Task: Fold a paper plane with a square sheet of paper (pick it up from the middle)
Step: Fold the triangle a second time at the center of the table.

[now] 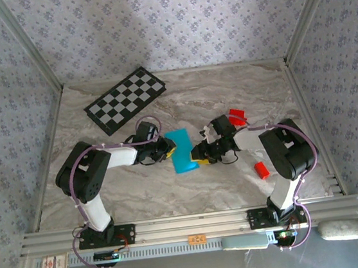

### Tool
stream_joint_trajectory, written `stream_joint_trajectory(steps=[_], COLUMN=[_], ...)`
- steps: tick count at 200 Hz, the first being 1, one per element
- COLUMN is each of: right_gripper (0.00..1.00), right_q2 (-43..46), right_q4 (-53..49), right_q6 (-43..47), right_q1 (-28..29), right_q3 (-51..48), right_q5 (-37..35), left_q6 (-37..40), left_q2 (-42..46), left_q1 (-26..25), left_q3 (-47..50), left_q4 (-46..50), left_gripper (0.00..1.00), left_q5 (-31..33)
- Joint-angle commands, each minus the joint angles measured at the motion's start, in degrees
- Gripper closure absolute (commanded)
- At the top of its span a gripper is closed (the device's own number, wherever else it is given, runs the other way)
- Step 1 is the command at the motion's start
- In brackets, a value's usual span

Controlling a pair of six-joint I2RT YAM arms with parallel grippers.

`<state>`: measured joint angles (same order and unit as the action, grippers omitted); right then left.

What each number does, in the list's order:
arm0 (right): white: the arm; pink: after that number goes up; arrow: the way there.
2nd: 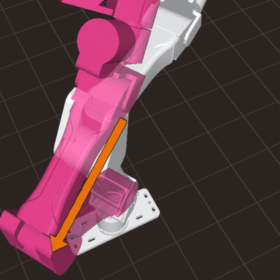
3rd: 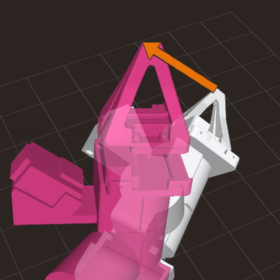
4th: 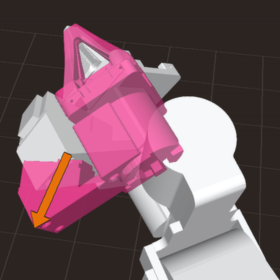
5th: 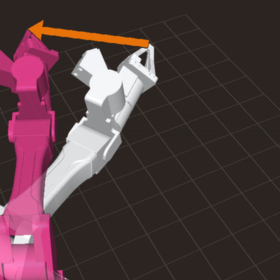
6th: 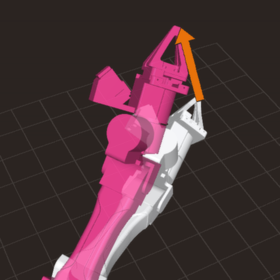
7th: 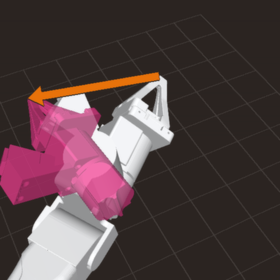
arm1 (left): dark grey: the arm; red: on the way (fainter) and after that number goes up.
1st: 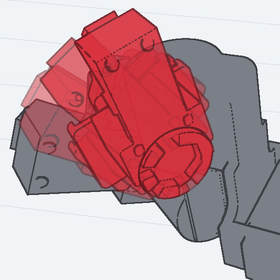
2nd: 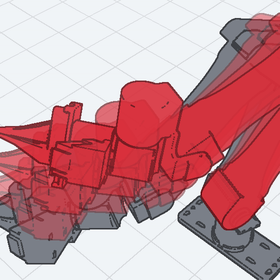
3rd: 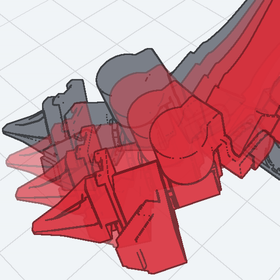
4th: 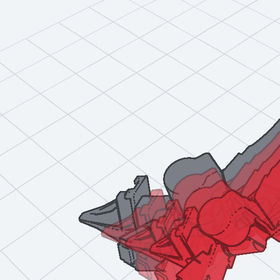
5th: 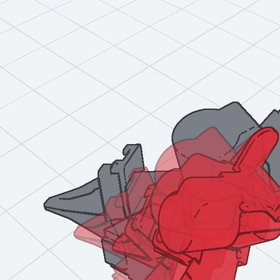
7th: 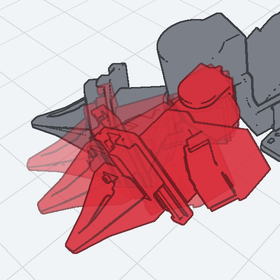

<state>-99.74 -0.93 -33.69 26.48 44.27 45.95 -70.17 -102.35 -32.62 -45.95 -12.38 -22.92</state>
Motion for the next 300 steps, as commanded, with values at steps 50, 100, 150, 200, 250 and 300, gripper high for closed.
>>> stream_joint_trajectory(steps=[50, 100, 150, 200, 250, 300], right_gripper=[0.54, 0.59, 0.67, 0.76, 0.79, 0.88], right_q2=[-2.0, -2.5, 0.9, 3.3, 3.9, 3.8], right_q4=[1.0, -1.4, -3.5, -5.7, -8.6, -12.4], right_q6=[2.3, 0.2, -5.3, -6.9, -6.2, -4.4], right_q1=[-0.2, 0.3, 0.3, -0.3, -0.5, -0.6], right_q3=[2.6, 3.5, 1.0, 0.0, -0.2, 0.6], right_q5=[0.3, 0.7, 0.9, 0.7, 1.6, 0.5], left_q6=[-0.1, -0.1, -0.3, -0.2, -0.1, -0.2], left_q2=[-4.0, -4.1, -4.5, -4.7, -4.8, -4.8], left_q1=[-0.4, -0.4, -0.4, -0.4, -0.4, -0.5], left_q3=[0.6, 0.5, 0.2, -0.2, -0.1, -0.1], left_q4=[5.1, 4.9, 4.5, 4.4, 4.2, 3.4], left_gripper=[0.76, 0.76, 0.76, 0.76, 0.76, 0.76], left_q5=[0.9, 0.6, 0.2, 0.1, -0.1, -0.2])
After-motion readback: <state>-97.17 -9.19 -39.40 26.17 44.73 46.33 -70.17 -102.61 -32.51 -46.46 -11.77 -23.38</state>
